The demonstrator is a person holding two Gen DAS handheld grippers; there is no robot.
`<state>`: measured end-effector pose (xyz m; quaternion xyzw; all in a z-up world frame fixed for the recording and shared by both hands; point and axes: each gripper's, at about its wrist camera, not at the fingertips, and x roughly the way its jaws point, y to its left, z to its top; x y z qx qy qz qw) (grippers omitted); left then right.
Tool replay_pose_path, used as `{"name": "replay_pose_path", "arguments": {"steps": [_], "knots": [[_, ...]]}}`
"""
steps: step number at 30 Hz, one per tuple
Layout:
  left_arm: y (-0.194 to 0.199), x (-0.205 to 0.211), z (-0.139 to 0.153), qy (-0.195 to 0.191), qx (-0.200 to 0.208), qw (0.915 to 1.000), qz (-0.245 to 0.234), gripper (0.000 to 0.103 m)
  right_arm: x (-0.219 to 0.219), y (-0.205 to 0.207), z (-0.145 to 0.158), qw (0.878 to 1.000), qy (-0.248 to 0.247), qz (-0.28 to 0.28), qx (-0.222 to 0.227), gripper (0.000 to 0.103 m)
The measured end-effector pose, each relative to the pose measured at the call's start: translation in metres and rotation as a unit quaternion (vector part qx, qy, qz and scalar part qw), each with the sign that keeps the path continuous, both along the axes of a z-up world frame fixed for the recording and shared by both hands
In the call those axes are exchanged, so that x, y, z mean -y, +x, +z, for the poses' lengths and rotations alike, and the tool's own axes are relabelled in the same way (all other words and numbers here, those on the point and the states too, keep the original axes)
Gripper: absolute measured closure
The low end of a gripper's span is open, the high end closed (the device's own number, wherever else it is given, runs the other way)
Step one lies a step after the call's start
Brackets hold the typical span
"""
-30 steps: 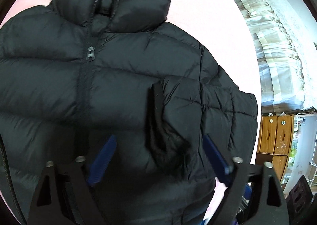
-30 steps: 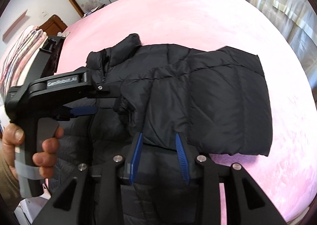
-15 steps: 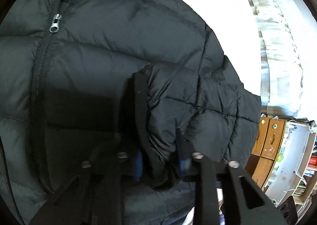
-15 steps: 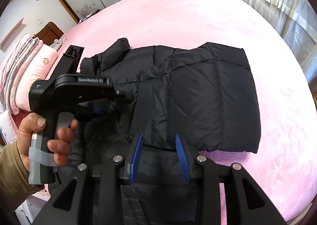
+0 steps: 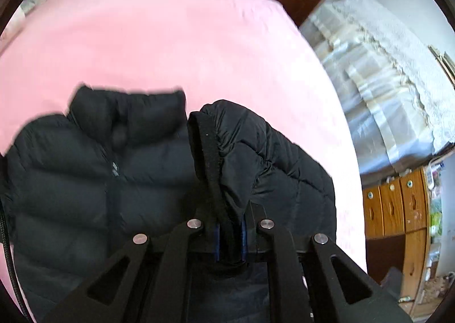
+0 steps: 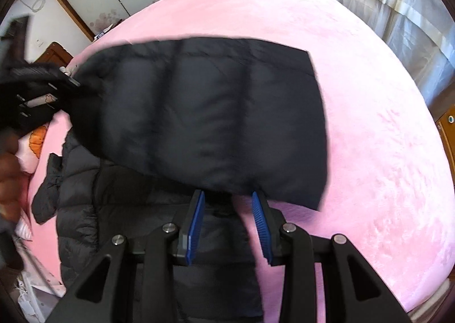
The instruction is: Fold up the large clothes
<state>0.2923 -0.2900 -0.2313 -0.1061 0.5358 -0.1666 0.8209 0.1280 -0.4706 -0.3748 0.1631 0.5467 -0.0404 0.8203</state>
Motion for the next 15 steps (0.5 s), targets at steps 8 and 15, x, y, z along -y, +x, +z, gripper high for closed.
{"name": "replay_pose_path", "arguments": {"steps": [8, 15], "knots": [[0.001, -0.049, 0.053, -0.003, 0.064, 0.9956, 0.068, 0.095, 0.006, 0.009, -0.024, 1.000, -0.001, -0.018, -0.015, 0.068], [-0.001, -0.122, 0.041, 0.038, 0.049, 0.9878, 0.143, 0.095, -0.021, 0.040, -0.029, 1.000, -0.011, 0.021, 0.000, 0.068]]}}
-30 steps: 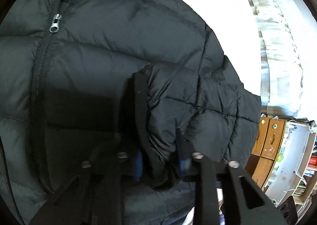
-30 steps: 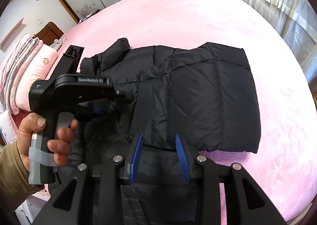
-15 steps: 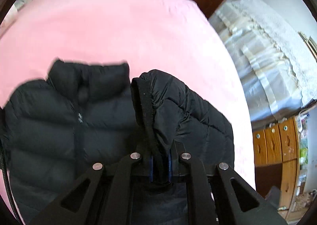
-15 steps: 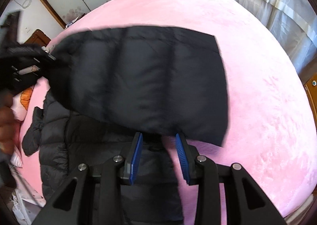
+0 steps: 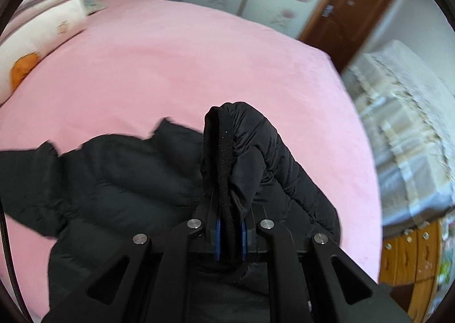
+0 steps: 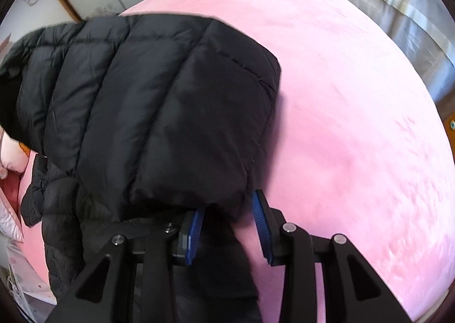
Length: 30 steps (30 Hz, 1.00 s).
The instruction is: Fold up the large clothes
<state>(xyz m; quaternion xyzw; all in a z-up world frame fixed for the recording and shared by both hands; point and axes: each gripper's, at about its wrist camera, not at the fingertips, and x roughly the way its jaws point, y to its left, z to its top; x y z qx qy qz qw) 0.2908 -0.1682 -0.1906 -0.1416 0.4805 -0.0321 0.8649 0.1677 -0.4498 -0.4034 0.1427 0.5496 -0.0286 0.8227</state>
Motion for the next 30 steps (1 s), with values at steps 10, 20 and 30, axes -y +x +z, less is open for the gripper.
{"name": "replay_pose_path", "arguments": {"steps": [10, 20, 30], "knots": [[-0.007, -0.078, -0.071, 0.027, -0.053, 0.9939, 0.093, 0.095, -0.037, 0.019, -0.009, 0.998, -0.050, 0.048, 0.005, 0.068], [-0.010, -0.095, -0.148, 0.044, -0.136, 0.9852, 0.095, 0.094, -0.023, 0.007, 0.010, 0.998, -0.014, 0.055, -0.003, 0.068], [-0.015, -0.087, -0.127, 0.060, -0.082, 0.9928, 0.063, 0.093, 0.026, 0.023, 0.052, 0.999, 0.010, -0.017, 0.031, 0.055]]}}
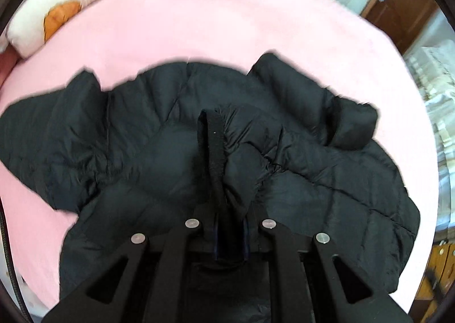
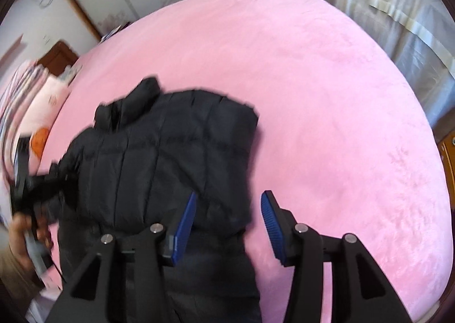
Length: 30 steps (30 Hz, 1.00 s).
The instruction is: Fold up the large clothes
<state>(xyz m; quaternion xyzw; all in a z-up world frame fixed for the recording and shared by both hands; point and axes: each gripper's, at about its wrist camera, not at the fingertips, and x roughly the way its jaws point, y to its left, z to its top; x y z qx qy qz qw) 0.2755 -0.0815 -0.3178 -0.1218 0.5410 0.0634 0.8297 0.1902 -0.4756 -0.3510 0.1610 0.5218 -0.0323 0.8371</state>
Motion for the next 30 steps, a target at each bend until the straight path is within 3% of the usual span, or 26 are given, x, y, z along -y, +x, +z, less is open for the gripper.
{"name": "replay_pose_path", "arguments": {"steps": [6, 12, 15, 17, 18, 20, 22, 27, 30], "knots": [[-0.014, 0.009, 0.026, 0.020, 0.056, 0.9977, -0.033, 0.093, 0.022, 0.068, -0.009, 0.998, -0.016, -0.054, -0.010, 0.055], [-0.008, -0.002, 0.021, 0.018, 0.051, 0.9984, -0.011, 0.093, 0.044, 0.120, -0.048, 0.992, 0.043, -0.087, -0.075, 0.055], [-0.009, -0.006, 0.014, 0.010, 0.040, 0.9991, -0.003, 0.093, 0.040, 0.133, -0.070, 0.987, 0.083, -0.075, -0.119, 0.055], [-0.008, -0.007, 0.011, 0.013, 0.038, 0.9992, -0.001, 0.093, 0.032, 0.135, -0.079, 0.986, 0.079, -0.058, -0.135, 0.055], [-0.008, -0.006, 0.009, 0.014, 0.038, 0.9992, -0.001, 0.093, 0.028, 0.136, -0.082, 0.986, 0.069, -0.049, -0.143, 0.058], [-0.005, -0.005, 0.006, 0.011, 0.036, 0.9993, 0.001, 0.093, 0.023, 0.138, -0.083, 0.987, 0.056, -0.041, -0.145, 0.086], [-0.003, -0.001, 0.004, 0.012, 0.034, 0.9993, 0.000, 0.093, 0.021, 0.135, -0.081, 0.989, 0.031, -0.044, -0.140, 0.096], [0.011, 0.009, -0.023, 0.054, -0.014, 0.9984, -0.008, 0.092, 0.024, 0.125, -0.076, 0.990, -0.053, -0.051, -0.119, 0.100], [0.016, 0.005, -0.038, 0.049, -0.043, 0.9979, 0.003, 0.091, 0.034, 0.117, -0.075, 0.991, -0.055, -0.050, -0.114, 0.100]]}}
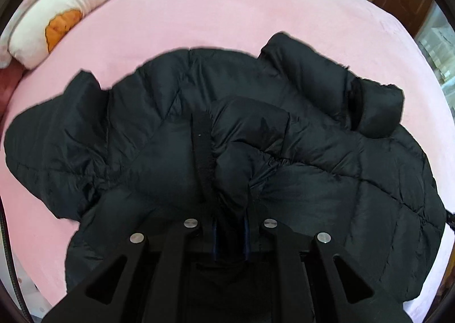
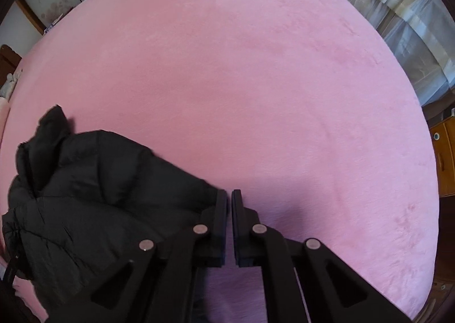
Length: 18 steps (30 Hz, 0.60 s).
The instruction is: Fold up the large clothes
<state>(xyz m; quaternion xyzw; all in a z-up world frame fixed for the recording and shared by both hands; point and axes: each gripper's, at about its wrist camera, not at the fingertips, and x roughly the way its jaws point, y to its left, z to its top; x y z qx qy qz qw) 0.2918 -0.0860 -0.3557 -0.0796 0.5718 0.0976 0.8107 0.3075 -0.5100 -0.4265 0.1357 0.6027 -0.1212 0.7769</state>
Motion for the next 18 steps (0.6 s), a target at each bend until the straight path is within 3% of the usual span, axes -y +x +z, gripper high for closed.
{"name": "replay_pose_path", "arguments": {"steps": [3, 5, 7, 14, 18], "knots": [[0.000, -0.004, 0.004, -0.018, 0.003, 0.9998, 0.000, 0.087, 0.011, -0.018, 0.017, 0.999, 0.027, -0.005, 0.025, 0.091], [-0.002, -0.007, 0.007, -0.028, 0.002, 0.9996, -0.001, 0.081, 0.012, -0.039, 0.032, 0.998, 0.042, 0.002, 0.055, 0.074], [-0.006, -0.010, 0.011, -0.036, 0.001, 0.9993, 0.000, 0.080, 0.004, -0.060, 0.043, 0.996, 0.055, 0.022, 0.072, 0.070], [-0.036, -0.013, 0.054, -0.040, 0.043, 0.9982, -0.007, 0.080, -0.050, -0.125, 0.041, 0.991, 0.035, 0.119, 0.046, 0.069], [-0.042, -0.007, 0.076, -0.054, 0.078, 0.9954, -0.015, 0.080, -0.072, -0.138, 0.032, 0.987, 0.016, 0.150, 0.055, 0.069]]}}
